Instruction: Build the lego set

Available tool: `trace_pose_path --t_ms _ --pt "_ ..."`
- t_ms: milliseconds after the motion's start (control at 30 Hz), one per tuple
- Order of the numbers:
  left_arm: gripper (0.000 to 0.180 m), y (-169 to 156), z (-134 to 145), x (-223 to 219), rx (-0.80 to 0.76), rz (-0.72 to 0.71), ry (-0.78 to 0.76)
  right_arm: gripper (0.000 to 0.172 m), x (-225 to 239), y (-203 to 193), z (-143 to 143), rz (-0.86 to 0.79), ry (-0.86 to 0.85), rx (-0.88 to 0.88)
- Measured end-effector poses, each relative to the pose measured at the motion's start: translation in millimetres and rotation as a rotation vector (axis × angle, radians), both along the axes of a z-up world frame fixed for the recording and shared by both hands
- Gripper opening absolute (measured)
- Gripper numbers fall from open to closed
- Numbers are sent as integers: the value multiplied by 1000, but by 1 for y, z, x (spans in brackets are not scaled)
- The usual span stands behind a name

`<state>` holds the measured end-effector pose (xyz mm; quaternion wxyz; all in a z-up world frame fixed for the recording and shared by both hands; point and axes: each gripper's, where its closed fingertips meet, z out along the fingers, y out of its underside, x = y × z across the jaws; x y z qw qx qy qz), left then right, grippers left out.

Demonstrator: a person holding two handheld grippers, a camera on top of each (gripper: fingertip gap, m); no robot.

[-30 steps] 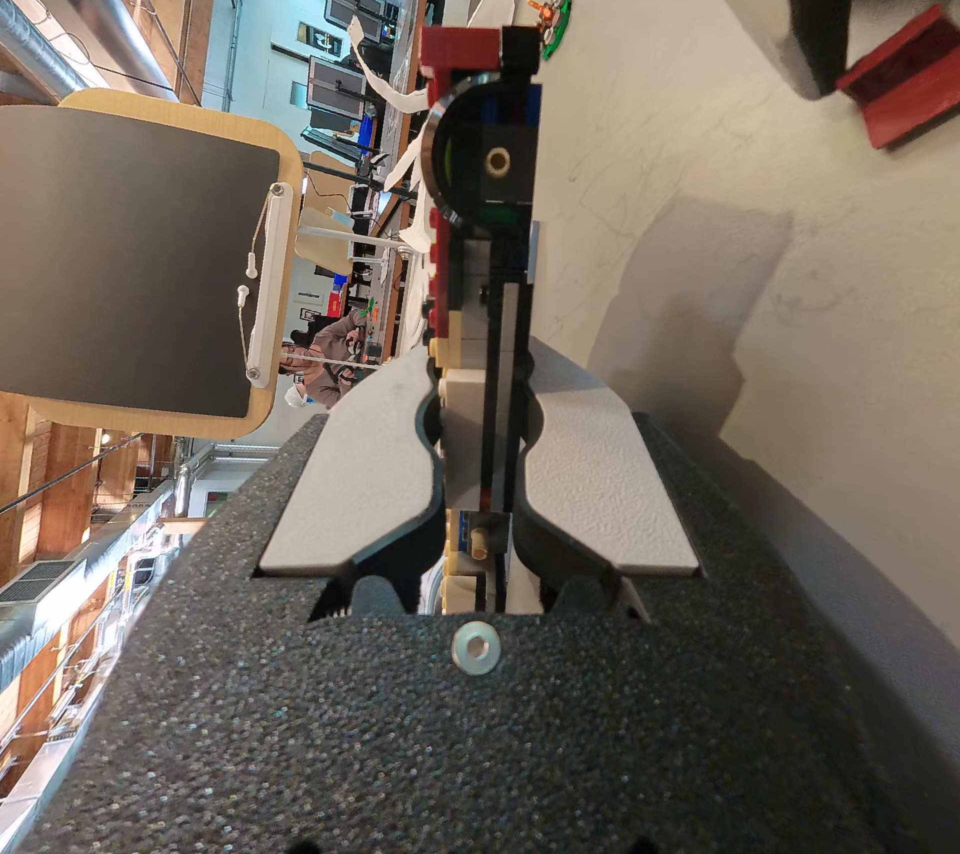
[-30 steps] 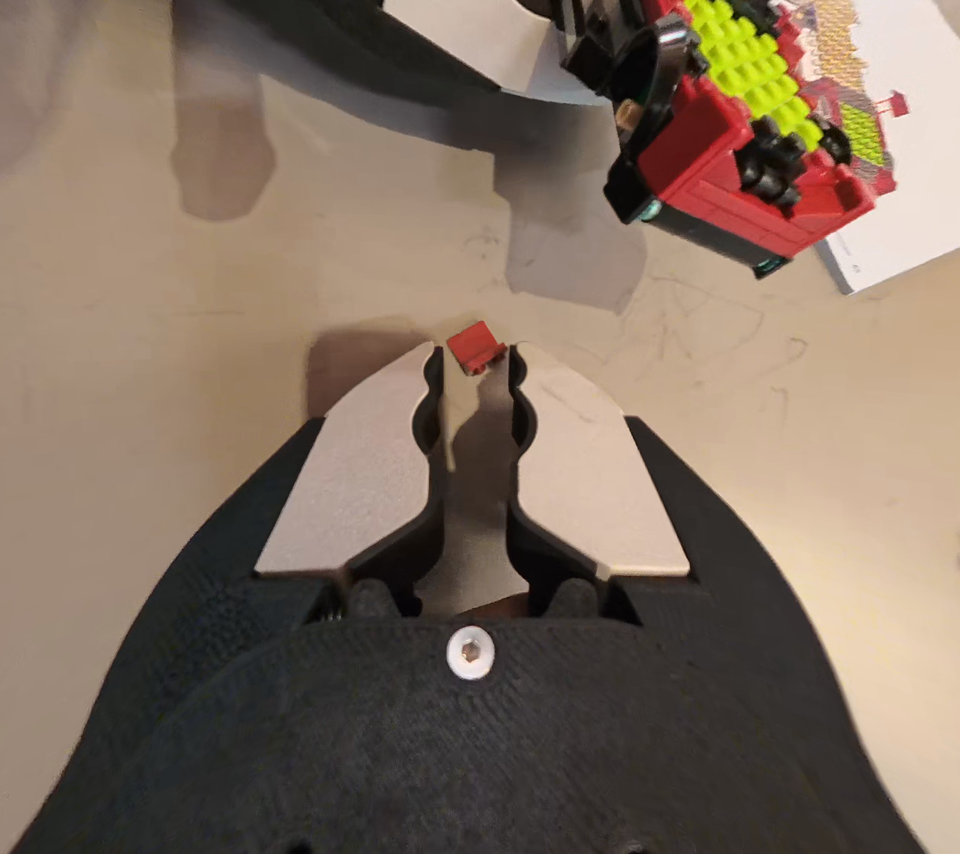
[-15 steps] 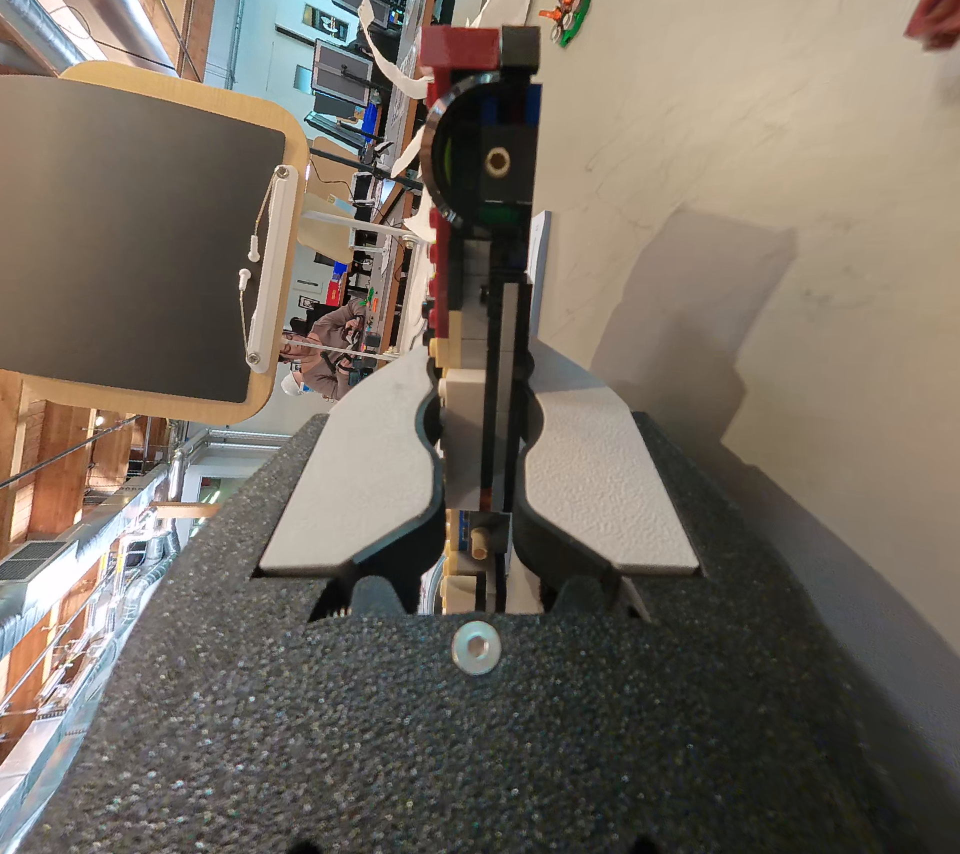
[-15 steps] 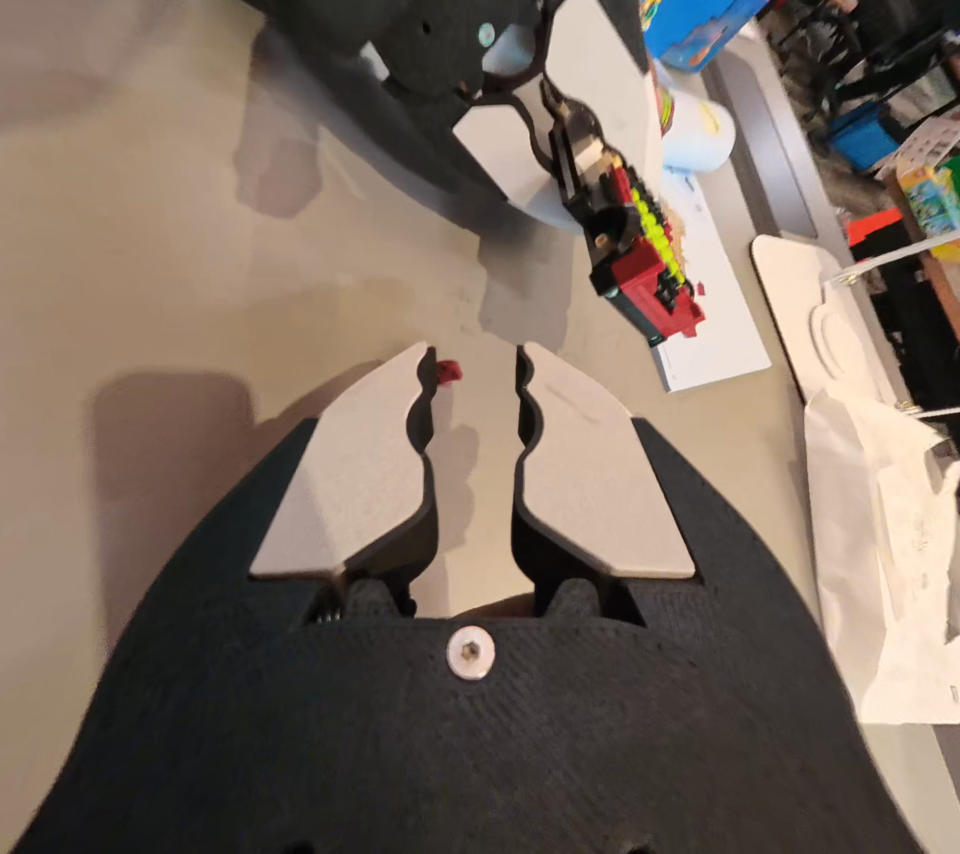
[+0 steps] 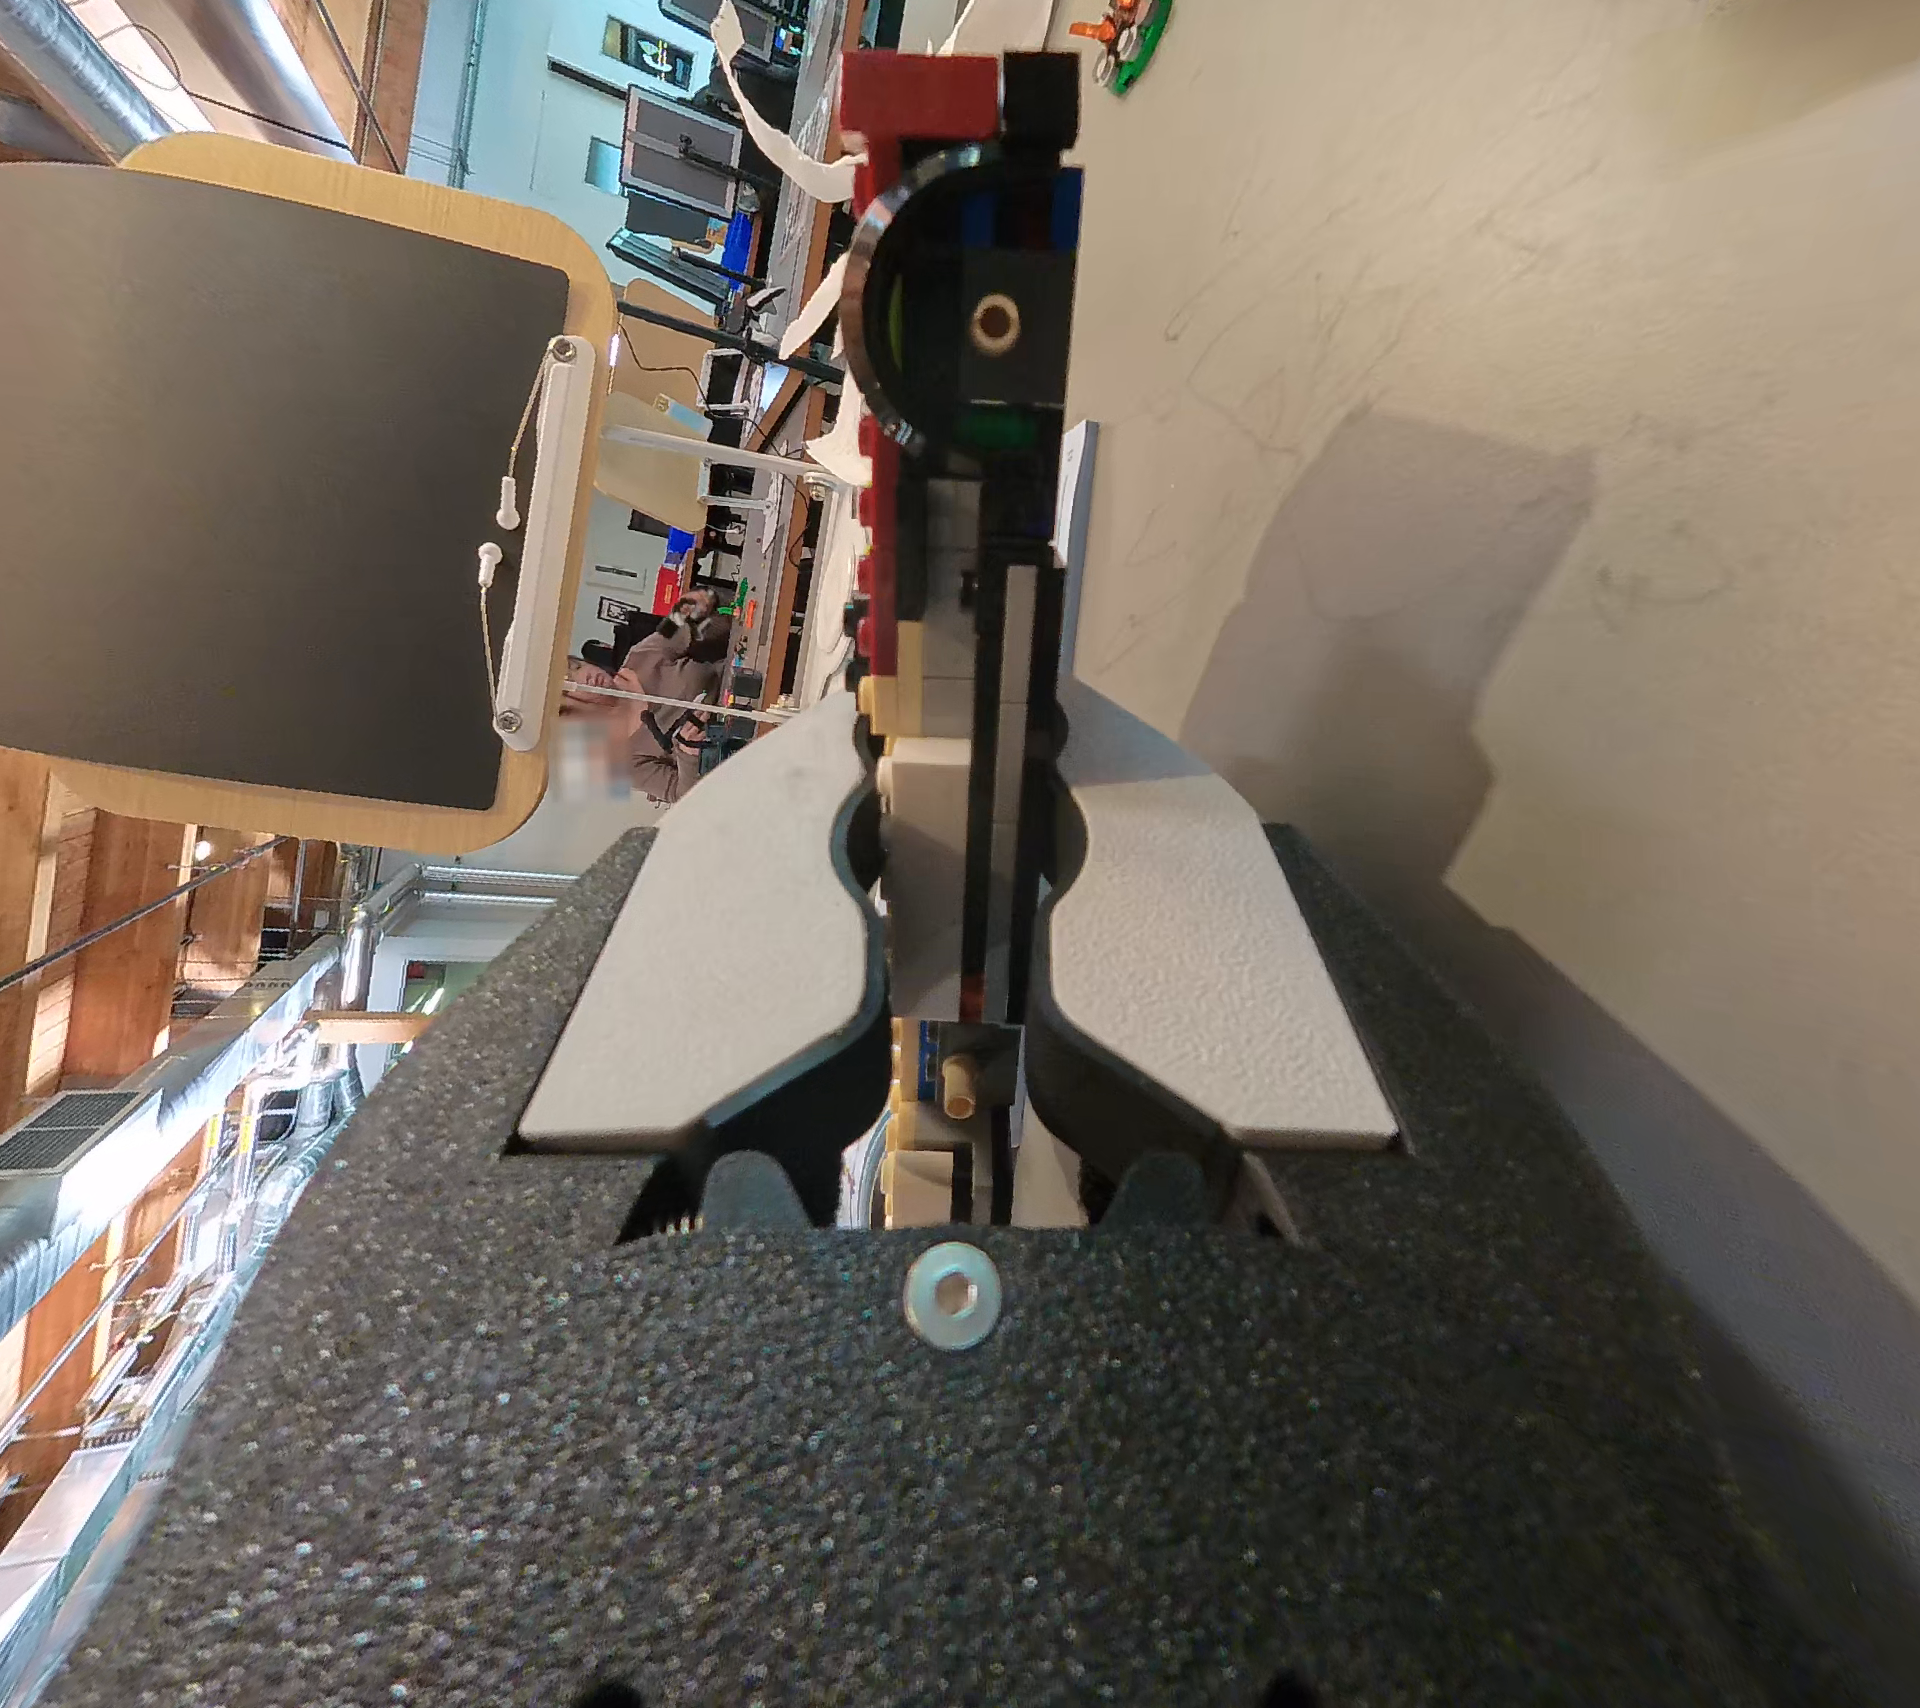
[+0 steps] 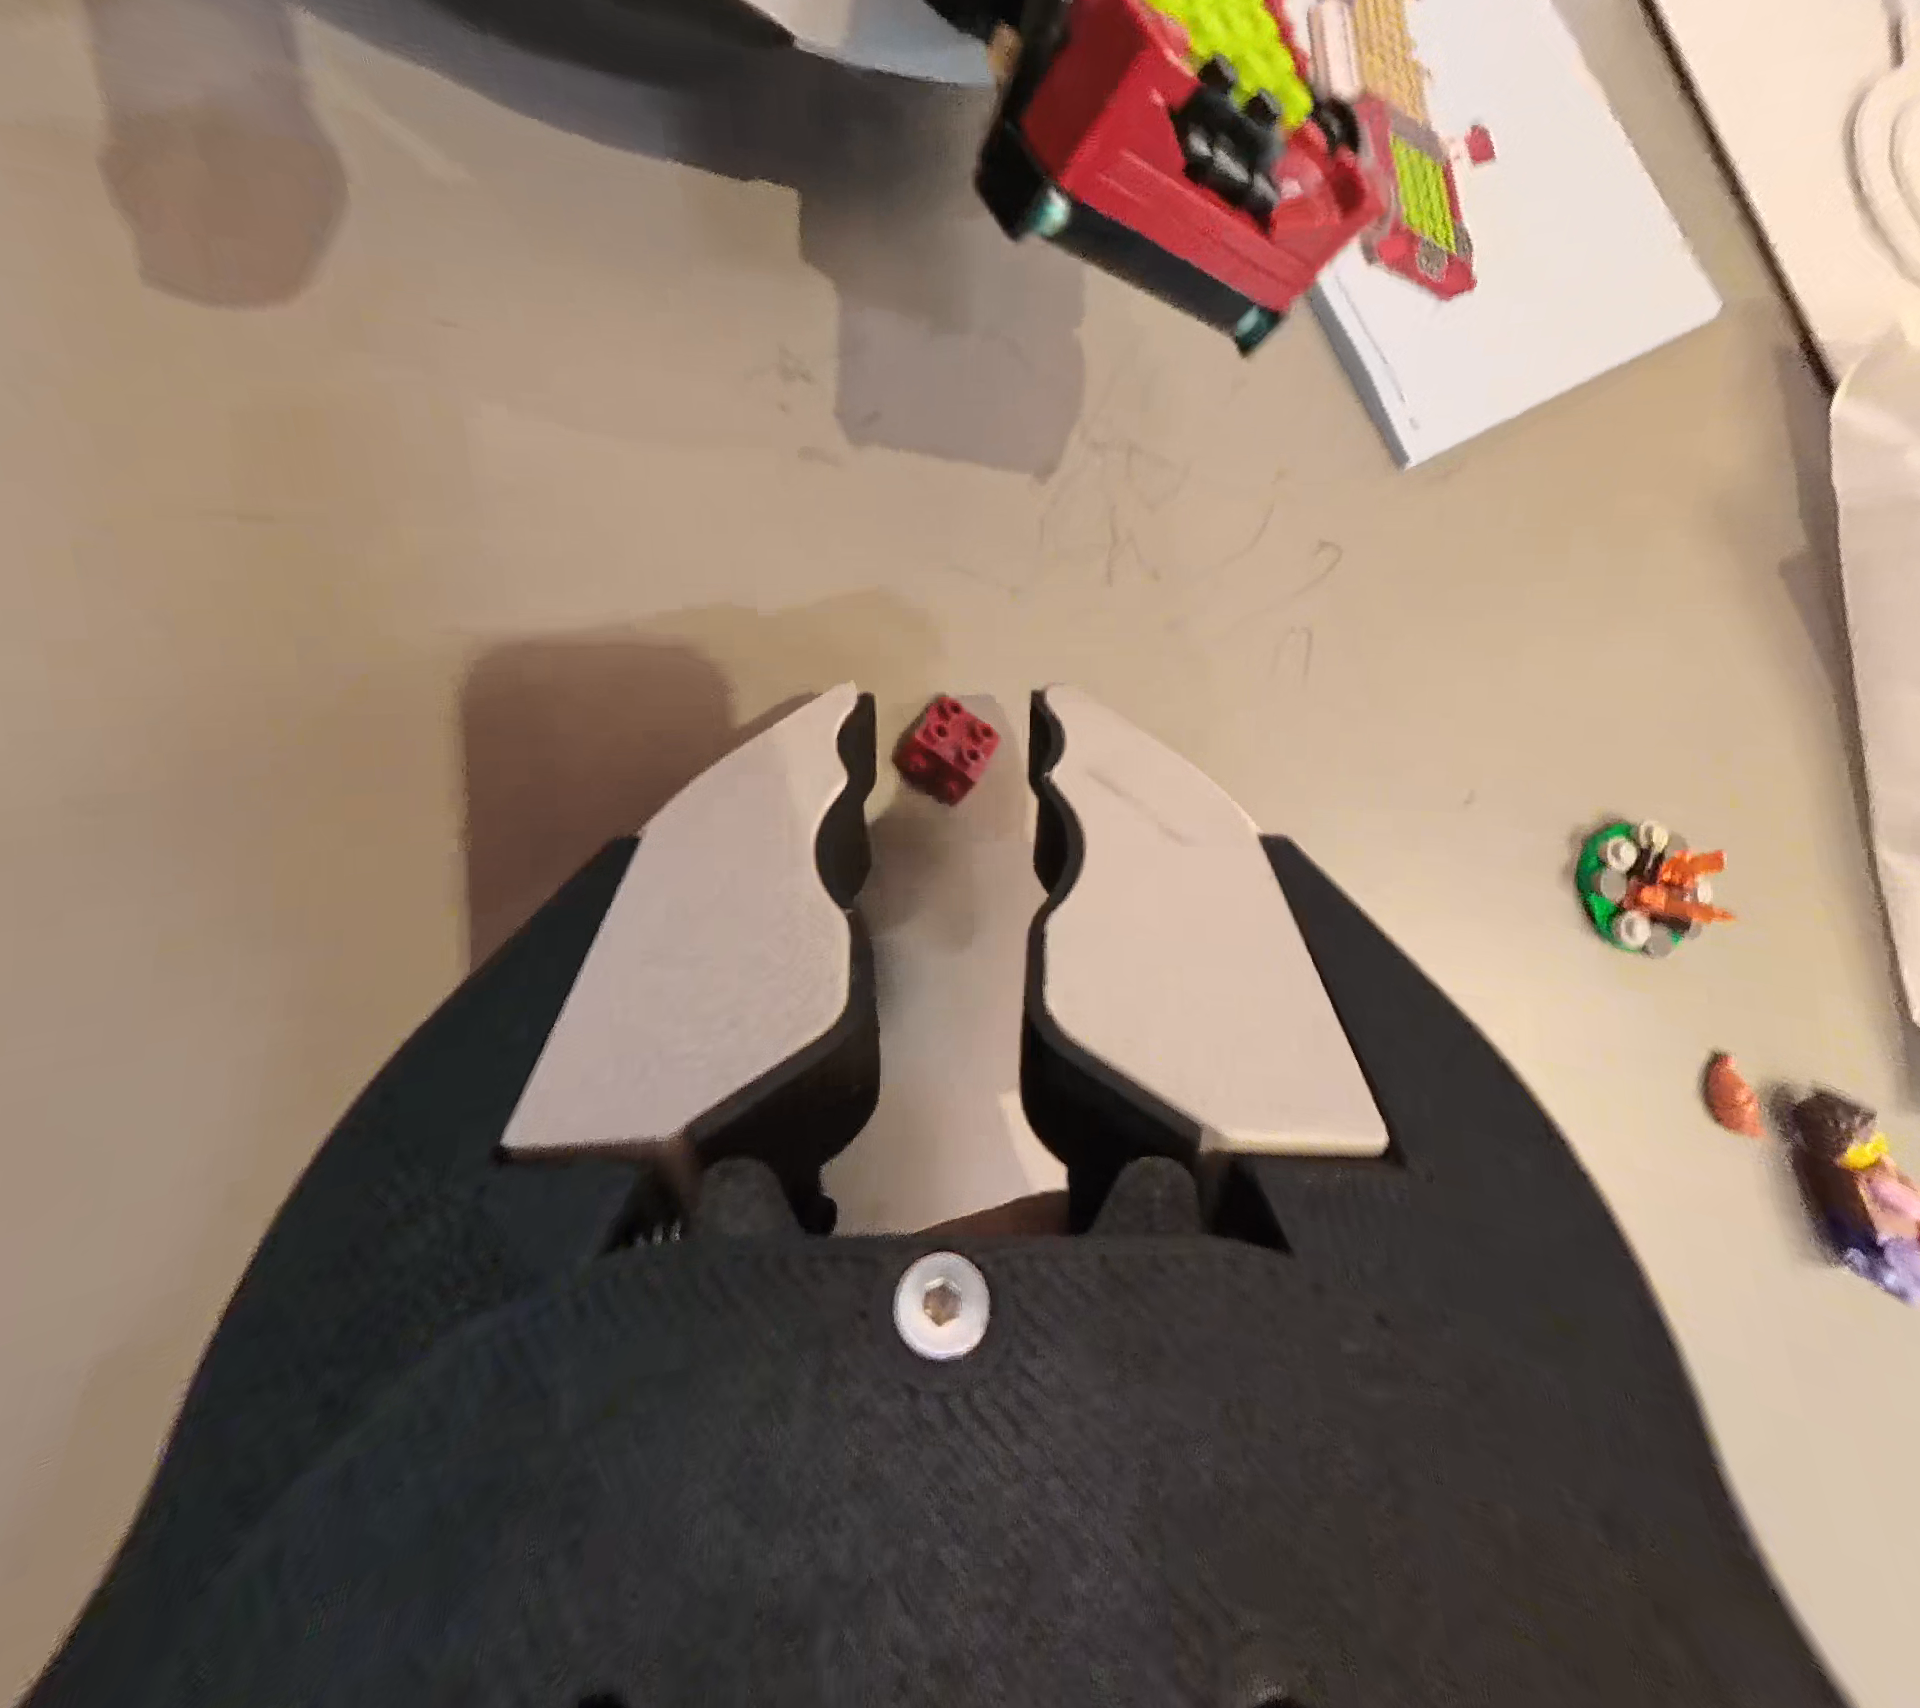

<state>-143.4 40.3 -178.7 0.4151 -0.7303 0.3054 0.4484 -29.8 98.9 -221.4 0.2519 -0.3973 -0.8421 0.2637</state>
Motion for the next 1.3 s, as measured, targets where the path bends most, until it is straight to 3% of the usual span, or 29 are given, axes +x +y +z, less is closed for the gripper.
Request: trace_pose_path --t_ms 167,567,800,1067,1200,1300 --pt "25 1 -1 -1 -2 1 -1 30 11 6 -18 -84 -168 -39" --pt "25 4 -2 -4 -10 2 20 30 27 -63 -19 173 -166 -97" --pt "25 5 0 -3 -25 -5 97 31 9 -42 2 157 -24 -104" --pt "25 7 3 0 -23 -23 118 39 3 -30 -19 133 -168 -182" --pt "25 8 2 2 -31 -31 134 26 3 -36 -20 133 -168 -173" --pt "25 9 1 2 -40 -26 139 23 -1 -34 -20 44 -168 -143"
